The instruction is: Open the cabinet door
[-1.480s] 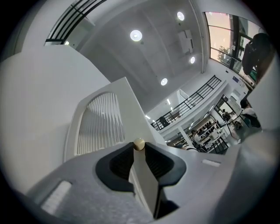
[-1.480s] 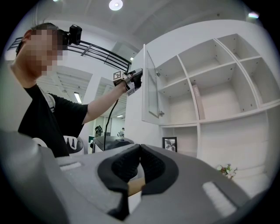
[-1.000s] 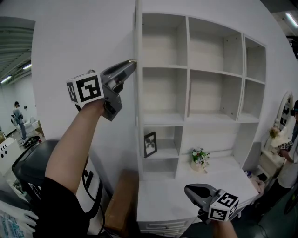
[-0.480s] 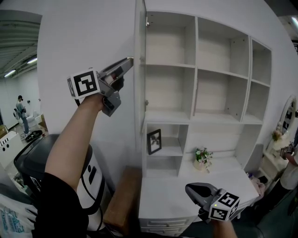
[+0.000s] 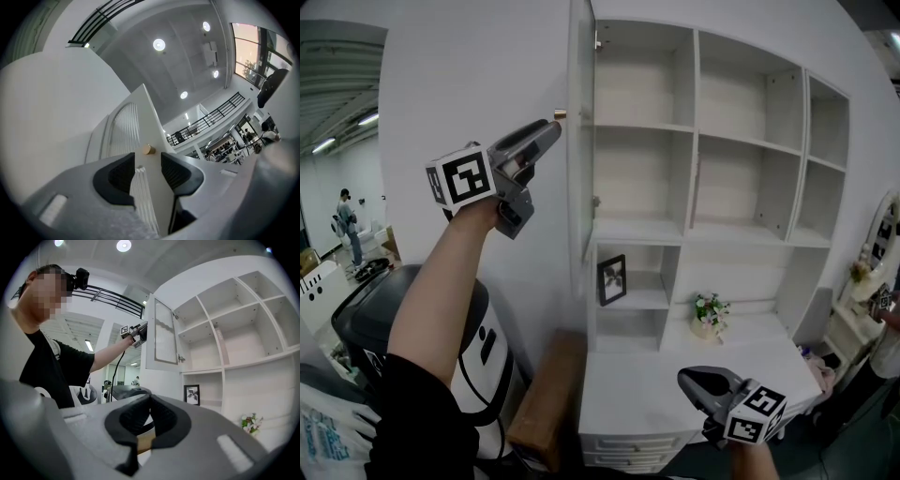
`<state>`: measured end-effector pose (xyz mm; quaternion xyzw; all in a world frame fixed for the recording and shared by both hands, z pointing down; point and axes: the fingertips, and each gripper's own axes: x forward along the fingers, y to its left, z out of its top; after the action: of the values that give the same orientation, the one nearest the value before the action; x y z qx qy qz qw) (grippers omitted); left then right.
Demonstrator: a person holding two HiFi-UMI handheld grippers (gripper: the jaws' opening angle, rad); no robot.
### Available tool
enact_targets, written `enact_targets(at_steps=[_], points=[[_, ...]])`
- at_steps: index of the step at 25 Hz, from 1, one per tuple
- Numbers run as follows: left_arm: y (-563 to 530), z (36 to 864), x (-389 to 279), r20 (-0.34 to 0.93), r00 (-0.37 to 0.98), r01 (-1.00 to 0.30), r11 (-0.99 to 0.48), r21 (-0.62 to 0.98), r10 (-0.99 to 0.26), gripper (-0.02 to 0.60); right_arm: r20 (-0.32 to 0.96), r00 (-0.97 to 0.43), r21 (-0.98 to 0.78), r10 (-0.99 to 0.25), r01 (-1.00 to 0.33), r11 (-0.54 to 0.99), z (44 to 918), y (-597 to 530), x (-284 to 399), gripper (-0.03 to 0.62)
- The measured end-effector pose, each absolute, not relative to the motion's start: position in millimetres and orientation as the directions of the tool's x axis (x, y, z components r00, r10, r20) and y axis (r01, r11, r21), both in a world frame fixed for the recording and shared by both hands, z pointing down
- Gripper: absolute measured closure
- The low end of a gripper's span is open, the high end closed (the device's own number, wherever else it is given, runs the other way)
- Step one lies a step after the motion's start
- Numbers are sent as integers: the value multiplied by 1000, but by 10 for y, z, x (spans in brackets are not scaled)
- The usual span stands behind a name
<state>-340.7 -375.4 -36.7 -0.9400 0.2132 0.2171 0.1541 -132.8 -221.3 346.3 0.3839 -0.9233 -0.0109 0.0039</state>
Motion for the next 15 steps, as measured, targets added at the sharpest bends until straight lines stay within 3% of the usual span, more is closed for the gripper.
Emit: enact_targets(at_steps=[4, 8, 15], points=[[-3591, -39, -3510, -458, 808, -514, -824, -237, -372, 400, 9, -715, 17, -699, -699, 715, 3524, -2119, -1300, 594], [-3281, 597, -3525, -423, 810, -522, -828, -207, -406, 492, 15, -723, 11, -690, -690, 724, 3575, -1934, -1298, 594], [-2607, 1892, -3323, -280, 807, -567, -815, -117, -521, 563, 16, -742, -36, -670, -670, 742, 3572, -1479, -1317, 594]])
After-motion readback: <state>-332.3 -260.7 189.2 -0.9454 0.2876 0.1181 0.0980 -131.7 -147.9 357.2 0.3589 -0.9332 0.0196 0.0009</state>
